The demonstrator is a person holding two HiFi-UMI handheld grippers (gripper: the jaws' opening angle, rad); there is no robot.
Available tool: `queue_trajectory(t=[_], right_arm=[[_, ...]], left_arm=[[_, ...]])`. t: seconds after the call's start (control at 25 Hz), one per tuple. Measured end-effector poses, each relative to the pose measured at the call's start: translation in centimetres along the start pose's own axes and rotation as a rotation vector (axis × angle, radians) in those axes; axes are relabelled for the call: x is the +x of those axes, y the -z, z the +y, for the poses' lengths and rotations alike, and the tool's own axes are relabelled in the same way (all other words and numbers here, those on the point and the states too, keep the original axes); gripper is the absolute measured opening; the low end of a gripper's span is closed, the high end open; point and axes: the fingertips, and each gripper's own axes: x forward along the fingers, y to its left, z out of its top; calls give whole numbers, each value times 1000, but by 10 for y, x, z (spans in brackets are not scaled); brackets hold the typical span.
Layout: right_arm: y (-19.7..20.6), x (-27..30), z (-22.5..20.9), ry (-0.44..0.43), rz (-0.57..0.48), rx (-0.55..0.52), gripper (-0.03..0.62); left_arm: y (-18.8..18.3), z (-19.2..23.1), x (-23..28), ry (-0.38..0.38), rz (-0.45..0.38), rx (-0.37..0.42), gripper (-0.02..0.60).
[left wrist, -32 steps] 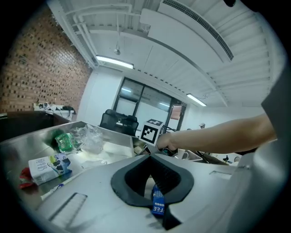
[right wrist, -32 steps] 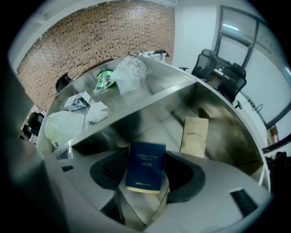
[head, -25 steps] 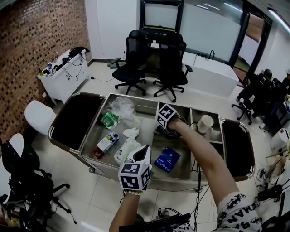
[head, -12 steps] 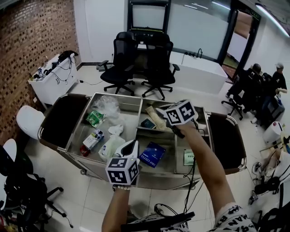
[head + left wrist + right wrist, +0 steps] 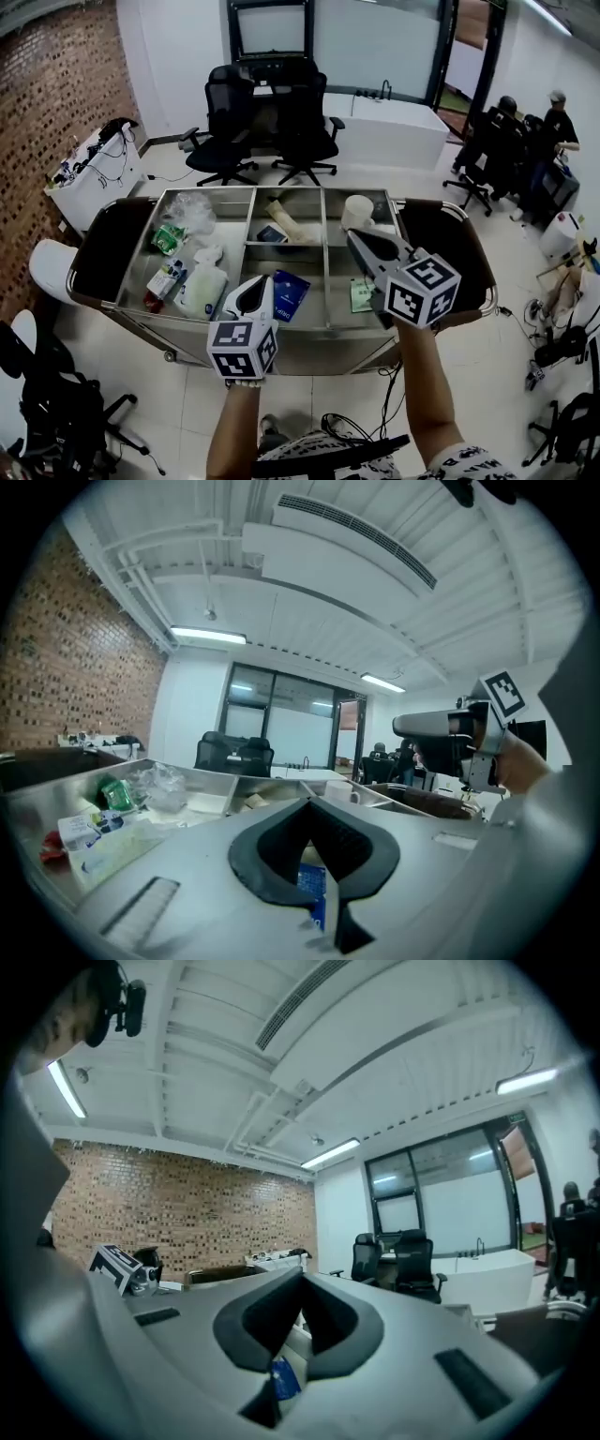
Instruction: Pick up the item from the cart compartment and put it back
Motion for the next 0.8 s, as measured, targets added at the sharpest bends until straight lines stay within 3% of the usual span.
queue_trajectory(t=[0.2,0.32,0.6,0.8], right_arm=[[24,-69,0,135,-29,-15,12],[48,-97,4,186,-40,42,12],[99,-115,22,198,-13,172,11],[110,-101,43,178,28,137,11]], left_arm=[[20,-38,-2,60,24,31,2],[29,-51,-5,82,25,30,2],[39,-60,-13,79,20,27,2],[43,-59,-28,75,28,22,2]])
